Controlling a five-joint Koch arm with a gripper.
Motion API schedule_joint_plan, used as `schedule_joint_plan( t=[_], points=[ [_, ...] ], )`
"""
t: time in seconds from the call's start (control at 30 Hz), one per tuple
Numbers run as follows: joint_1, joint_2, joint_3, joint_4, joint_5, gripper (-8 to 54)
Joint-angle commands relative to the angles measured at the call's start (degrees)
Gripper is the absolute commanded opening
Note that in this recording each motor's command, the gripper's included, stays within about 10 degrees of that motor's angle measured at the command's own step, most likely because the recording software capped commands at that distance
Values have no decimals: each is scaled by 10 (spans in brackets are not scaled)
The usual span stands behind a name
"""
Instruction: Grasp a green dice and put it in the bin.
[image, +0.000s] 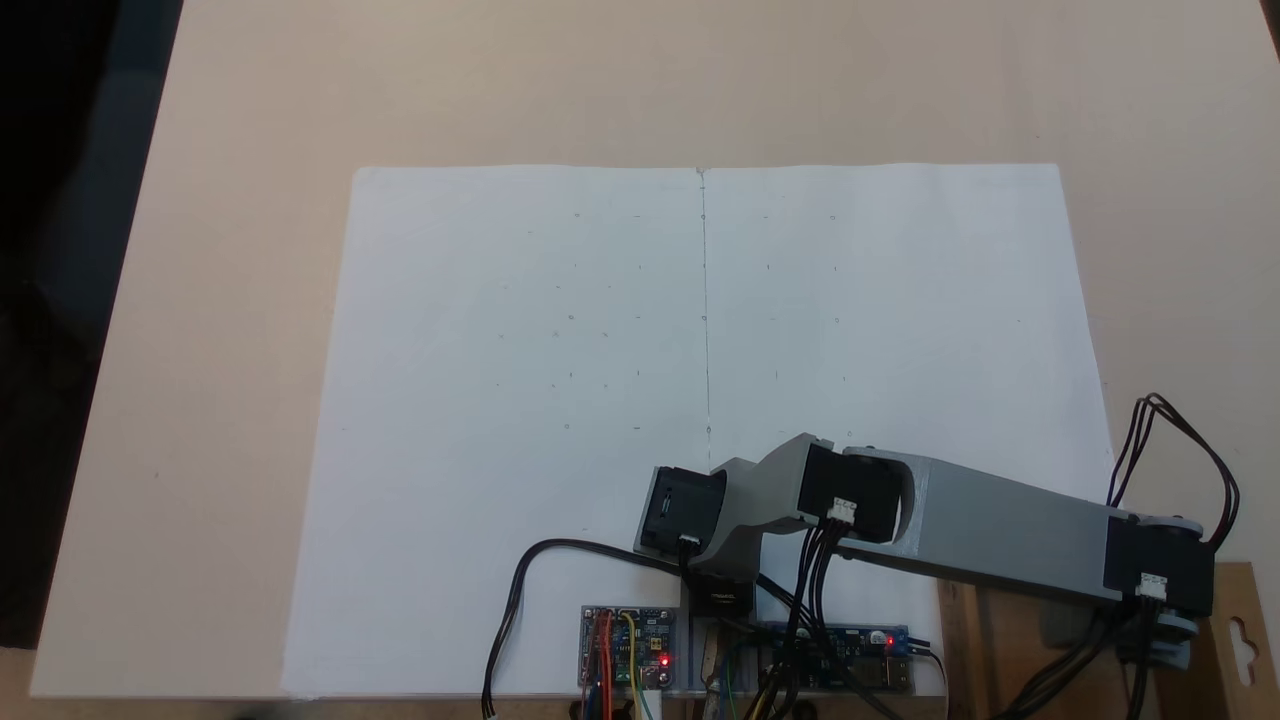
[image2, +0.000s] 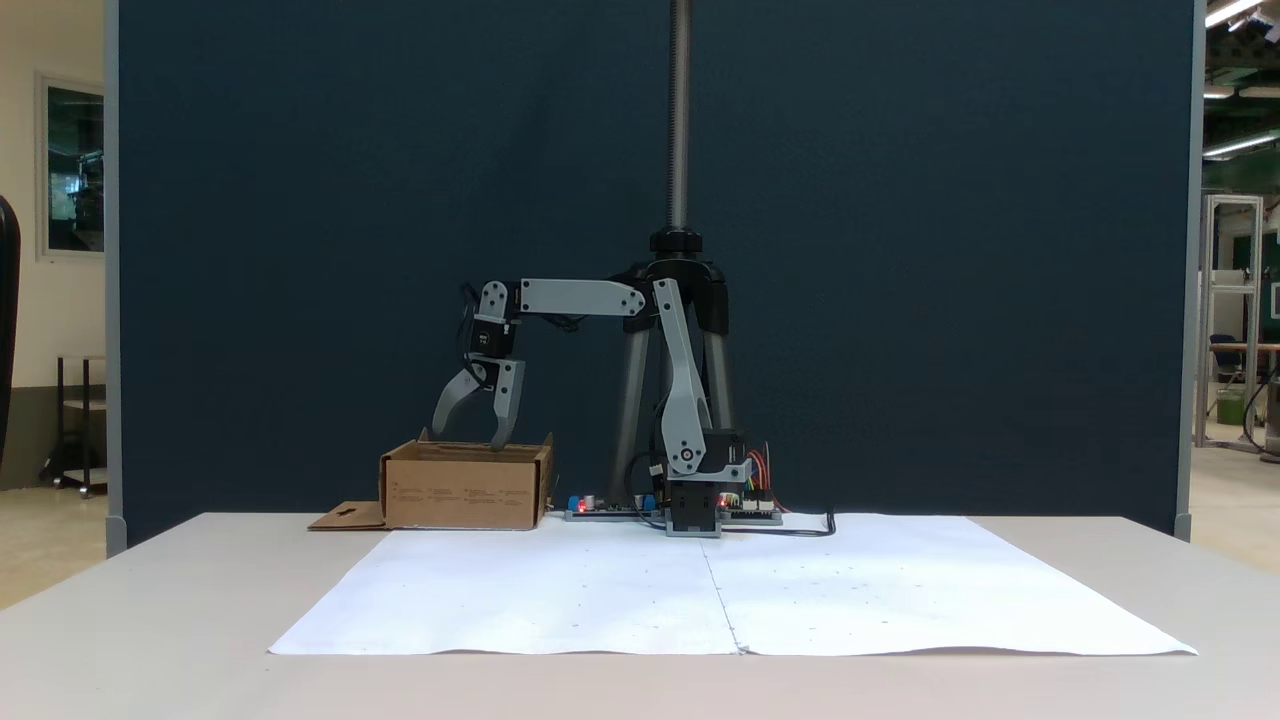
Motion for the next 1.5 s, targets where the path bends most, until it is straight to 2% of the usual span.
schedule_joint_plan(
  t=[0.0,0.17,0.47,0.63,0.83,1.1,1.37,1.47],
  points=[
    [9,9,-36,-37,-50,402],
    [-2,16,-36,-50,-41,402],
    [-117,173,-37,-61,90,402],
    [-204,221,-37,-84,133,410],
    [-338,221,-37,-104,144,441],
    [-538,224,-30,-134,143,441],
    [-726,231,36,-143,143,443],
    [-793,250,112,-187,143,443]
  ],
)
